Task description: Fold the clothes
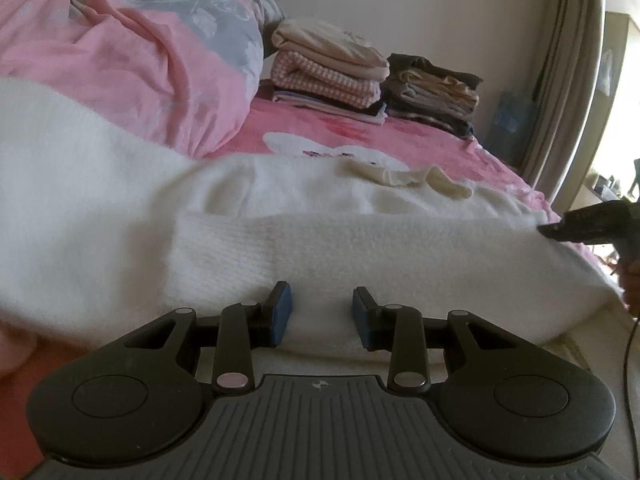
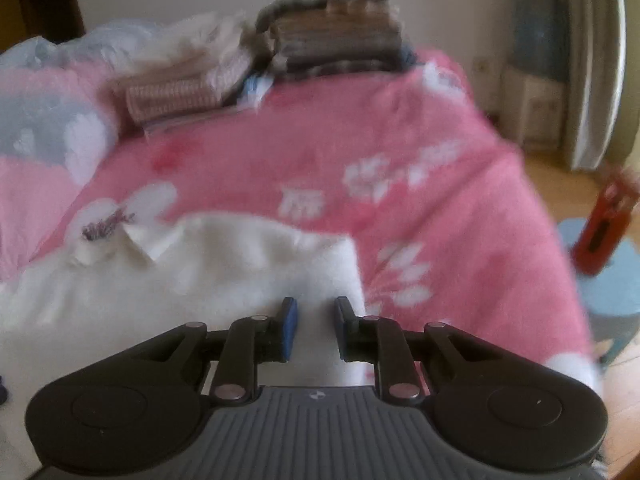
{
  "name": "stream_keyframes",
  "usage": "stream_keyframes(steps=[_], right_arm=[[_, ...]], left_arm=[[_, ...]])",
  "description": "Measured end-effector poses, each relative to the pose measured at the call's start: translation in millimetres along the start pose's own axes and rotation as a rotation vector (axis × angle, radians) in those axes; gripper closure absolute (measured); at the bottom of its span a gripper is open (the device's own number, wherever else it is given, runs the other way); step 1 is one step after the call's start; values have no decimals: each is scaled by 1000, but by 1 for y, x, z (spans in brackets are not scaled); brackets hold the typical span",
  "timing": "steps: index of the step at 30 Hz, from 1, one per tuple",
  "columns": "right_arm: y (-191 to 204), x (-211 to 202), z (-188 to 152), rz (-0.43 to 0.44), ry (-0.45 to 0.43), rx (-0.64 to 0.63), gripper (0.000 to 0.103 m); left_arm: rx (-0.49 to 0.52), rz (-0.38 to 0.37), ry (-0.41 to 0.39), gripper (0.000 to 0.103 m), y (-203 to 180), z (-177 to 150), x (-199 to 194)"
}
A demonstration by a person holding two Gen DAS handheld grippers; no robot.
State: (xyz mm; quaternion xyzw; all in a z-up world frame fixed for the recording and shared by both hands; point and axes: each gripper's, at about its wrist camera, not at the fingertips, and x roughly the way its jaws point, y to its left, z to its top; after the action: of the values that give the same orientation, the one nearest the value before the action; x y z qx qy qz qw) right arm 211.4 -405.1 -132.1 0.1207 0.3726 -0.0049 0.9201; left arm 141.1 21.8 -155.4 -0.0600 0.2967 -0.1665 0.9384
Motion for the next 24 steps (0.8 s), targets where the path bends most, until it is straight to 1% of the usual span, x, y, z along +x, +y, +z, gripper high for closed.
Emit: stream_keyframes(steps=[2,6,8,10,12,14,15,17,18,19,20,21,22,24], right_arm=[[2,-3,4,-11,-16,2,81],[5,-8,13,-35,-51,1,82],[4,13,9,-58,-30,-59,79],[8,8,16,-89,-12,-55,76],[13,-12,23,-109,-3,-34,76],[16,-47,19,-73,1,-1,75],[17,-60,15,-38,19,13,75],[22,-75,-3,-22,65,-2,76],[24,-72,-14,-40,99,-33,76],[26,-63,-28,-82,137,-88,76],[26,-54,-43,-112,131,-167,70],[26,-51,-49,-124,107,-207,64],[25,-55,-46,-134,103,-191,62],[31,-73,-36,-143,112,-128,64]], left_arm=[[-7,-6,-4,69,1,-1,-1],[-22,-20,-6,68,4,-1,-1],[-22,-19,-5,68,4,-1,-1],[-21,-18,-3,68,4,-1,-2],[-33,-30,-3,68,6,-1,-2],[-47,-44,-4,68,9,-1,-3],[-54,-50,-4,68,11,-1,-3],[-63,-56,-5,68,12,-1,-2],[-60,-54,-5,68,11,-1,-2],[-56,-52,-4,68,11,-1,-2],[-52,-50,-4,67,10,0,-2],[-50,-49,-3,67,9,0,-2],[-50,-49,-2,67,9,0,-2],[-50,-55,-2,66,10,0,-2]])
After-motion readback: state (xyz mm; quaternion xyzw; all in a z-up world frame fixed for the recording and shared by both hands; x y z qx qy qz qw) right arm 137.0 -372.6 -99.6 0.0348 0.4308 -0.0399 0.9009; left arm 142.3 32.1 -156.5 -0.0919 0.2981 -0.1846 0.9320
